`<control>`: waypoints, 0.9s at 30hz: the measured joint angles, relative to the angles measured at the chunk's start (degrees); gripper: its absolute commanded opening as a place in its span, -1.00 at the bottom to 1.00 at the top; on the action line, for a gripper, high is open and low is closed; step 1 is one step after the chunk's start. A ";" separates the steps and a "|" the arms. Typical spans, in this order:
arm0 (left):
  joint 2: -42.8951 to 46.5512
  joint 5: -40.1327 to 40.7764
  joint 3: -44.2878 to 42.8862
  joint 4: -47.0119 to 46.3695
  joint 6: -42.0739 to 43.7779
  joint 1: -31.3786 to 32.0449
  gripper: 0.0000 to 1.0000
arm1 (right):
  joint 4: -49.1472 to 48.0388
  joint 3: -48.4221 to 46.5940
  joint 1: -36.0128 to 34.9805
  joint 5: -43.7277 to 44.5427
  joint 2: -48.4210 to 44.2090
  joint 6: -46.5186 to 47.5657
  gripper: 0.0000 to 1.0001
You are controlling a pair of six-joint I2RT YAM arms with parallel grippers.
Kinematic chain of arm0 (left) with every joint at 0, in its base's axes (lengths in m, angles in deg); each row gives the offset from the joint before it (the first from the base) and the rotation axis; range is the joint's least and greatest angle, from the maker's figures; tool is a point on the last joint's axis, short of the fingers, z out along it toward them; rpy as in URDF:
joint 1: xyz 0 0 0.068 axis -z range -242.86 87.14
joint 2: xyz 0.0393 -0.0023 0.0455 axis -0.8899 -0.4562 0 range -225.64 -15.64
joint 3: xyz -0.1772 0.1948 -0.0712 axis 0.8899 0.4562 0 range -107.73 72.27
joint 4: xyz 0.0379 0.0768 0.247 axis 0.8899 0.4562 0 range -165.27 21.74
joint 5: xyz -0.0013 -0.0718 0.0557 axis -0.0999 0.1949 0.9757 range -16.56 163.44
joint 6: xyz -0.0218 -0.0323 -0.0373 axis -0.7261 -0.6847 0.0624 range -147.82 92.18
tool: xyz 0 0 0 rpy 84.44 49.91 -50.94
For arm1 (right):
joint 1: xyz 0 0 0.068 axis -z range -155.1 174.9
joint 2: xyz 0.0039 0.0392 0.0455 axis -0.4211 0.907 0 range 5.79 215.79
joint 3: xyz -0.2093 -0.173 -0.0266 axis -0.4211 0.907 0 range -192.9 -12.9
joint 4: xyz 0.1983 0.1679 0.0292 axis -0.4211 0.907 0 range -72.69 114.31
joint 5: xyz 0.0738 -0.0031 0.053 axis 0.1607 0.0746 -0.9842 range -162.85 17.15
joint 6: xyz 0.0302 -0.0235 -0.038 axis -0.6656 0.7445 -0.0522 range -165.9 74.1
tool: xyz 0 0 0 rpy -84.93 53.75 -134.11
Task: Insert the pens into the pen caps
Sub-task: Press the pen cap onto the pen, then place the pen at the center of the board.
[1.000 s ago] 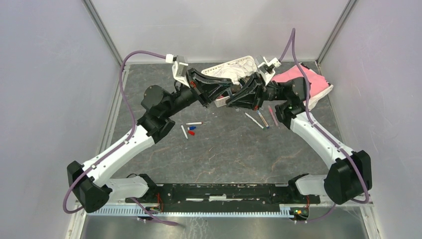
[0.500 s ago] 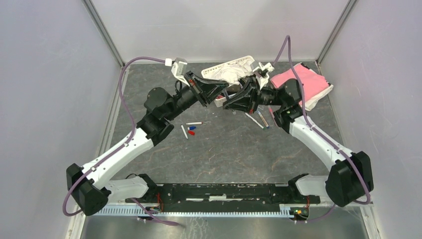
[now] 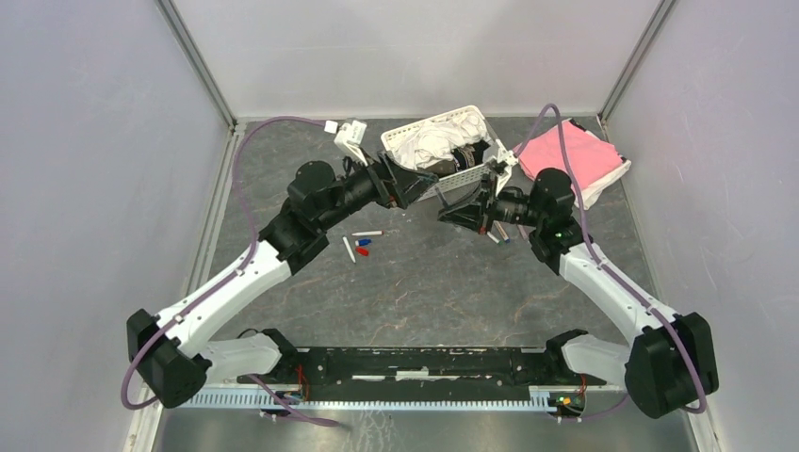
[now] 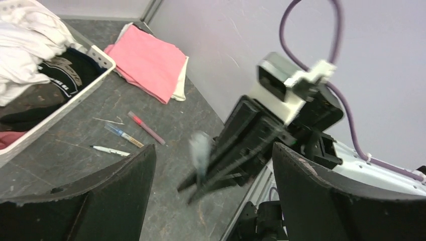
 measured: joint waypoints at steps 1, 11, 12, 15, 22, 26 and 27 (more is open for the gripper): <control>0.87 0.46 0.00 0.94 0.61 0.00 0.80 | 2.08 0.83 1.57 0.50 -0.04 1.49 -1.00; 9.29 12.87 1.62 11.72 8.28 0.00 0.93 | 25.35 1.29 12.76 19.41 2.67 20.02 -0.91; 9.40 14.69 1.95 12.52 8.59 0.00 0.93 | 27.26 1.11 13.44 22.32 3.93 21.55 -0.90; 7.87 19.26 2.58 15.21 8.66 0.00 0.93 | 31.67 0.87 15.72 29.38 8.22 25.29 -0.80; 1.25 26.45 5.81 21.57 8.63 -0.04 0.93 | 36.13 -0.72 19.19 37.29 16.24 31.08 -0.65; 0.85 29.07 6.67 23.45 8.63 -0.07 0.93 | 36.11 -4.15 19.39 38.42 21.14 32.17 -0.56; 0.85 29.57 6.67 23.47 8.63 -0.07 0.93 | 36.02 -4.90 19.39 38.51 22.32 32.39 -0.53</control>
